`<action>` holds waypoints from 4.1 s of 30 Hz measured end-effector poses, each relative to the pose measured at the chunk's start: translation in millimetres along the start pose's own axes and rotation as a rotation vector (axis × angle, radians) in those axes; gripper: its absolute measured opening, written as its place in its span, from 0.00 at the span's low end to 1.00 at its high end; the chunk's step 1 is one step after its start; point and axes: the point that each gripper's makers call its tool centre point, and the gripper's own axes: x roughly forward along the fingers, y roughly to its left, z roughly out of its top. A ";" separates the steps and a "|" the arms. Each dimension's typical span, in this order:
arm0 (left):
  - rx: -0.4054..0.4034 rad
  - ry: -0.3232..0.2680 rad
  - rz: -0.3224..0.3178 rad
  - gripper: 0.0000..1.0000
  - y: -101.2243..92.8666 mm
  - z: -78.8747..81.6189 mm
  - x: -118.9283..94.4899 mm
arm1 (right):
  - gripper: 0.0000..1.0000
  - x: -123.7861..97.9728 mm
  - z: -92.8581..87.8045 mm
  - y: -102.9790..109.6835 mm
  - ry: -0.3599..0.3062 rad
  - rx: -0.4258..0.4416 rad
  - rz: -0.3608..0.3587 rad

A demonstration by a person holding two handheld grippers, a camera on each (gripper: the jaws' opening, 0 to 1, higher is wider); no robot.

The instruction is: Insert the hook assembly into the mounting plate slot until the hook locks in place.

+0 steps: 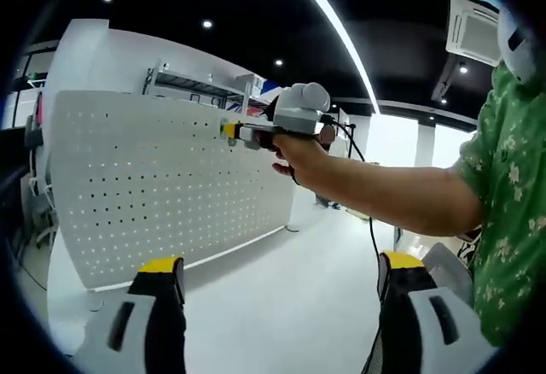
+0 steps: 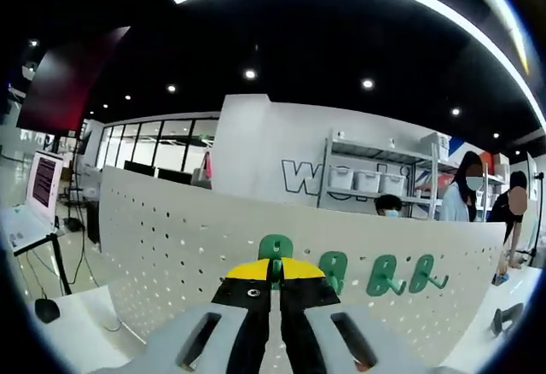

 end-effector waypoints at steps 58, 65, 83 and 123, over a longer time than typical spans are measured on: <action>-0.008 0.012 -0.023 0.93 7.2 -3.4 0.1 | 0.01 17.8 -9.6 -2.5 0.007 0.140 -0.046; -0.010 0.012 -0.034 0.93 6.9 -3.6 0.8 | 0.01 18.1 -10.0 -1.1 0.005 0.163 -0.050; -0.017 0.010 -0.049 0.92 8.2 -3.3 -0.4 | 0.01 19.1 -9.5 0.6 0.011 0.044 -0.054; -0.016 0.027 -0.069 0.90 14.4 -6.1 -4.4 | 0.00 18.1 -8.9 0.4 -0.047 0.059 -0.101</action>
